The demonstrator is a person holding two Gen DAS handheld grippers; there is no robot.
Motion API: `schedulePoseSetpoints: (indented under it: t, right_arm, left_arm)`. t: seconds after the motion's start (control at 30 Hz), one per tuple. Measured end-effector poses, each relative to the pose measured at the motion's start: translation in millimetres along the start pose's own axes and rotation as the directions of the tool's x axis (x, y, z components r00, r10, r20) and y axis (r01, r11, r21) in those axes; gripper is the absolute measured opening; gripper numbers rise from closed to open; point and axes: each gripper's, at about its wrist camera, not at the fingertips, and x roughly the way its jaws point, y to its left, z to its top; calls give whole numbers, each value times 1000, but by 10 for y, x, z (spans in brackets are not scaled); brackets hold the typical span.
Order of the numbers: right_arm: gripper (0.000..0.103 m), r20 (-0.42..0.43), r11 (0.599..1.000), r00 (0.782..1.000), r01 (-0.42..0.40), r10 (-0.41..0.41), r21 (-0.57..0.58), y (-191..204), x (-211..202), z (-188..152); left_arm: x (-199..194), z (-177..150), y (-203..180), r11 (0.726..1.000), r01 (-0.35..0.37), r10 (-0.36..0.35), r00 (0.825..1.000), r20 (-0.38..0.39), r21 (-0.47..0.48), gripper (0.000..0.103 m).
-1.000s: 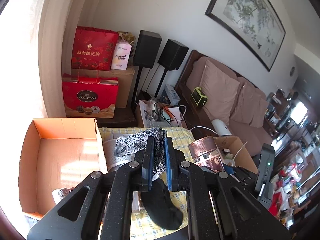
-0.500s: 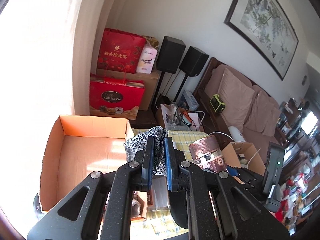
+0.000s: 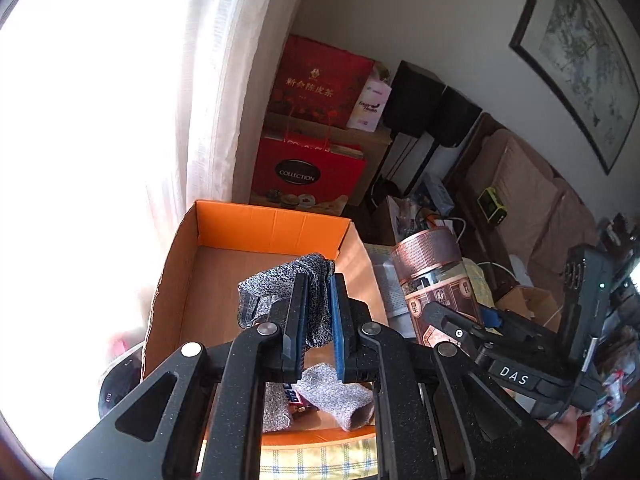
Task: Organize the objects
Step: 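Carry the grey sock and coffee jar with both tools over the orange box, then open both tools to drop the sock and jar into the box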
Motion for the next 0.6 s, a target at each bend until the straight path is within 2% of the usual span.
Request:
schedulePoseSetpoints:
  t: [0.23,0.4,0.6]
  right_arm:
    - [66,-43,998,998,-36,38,49,114,487,125]
    - [66,-78,995,997,-23,31,100,81,814,143]
    - [66,-88,990,996,-2,14,142,27,1020,167]
  left_arm:
    - [158,-203,345,995,-102,102,994,-30,5,10]
    - [346,-374,586,993,-115,112,990,-85,-28,10]
    - [542,-591,622,994,-110,106,983,-149,-16,10]
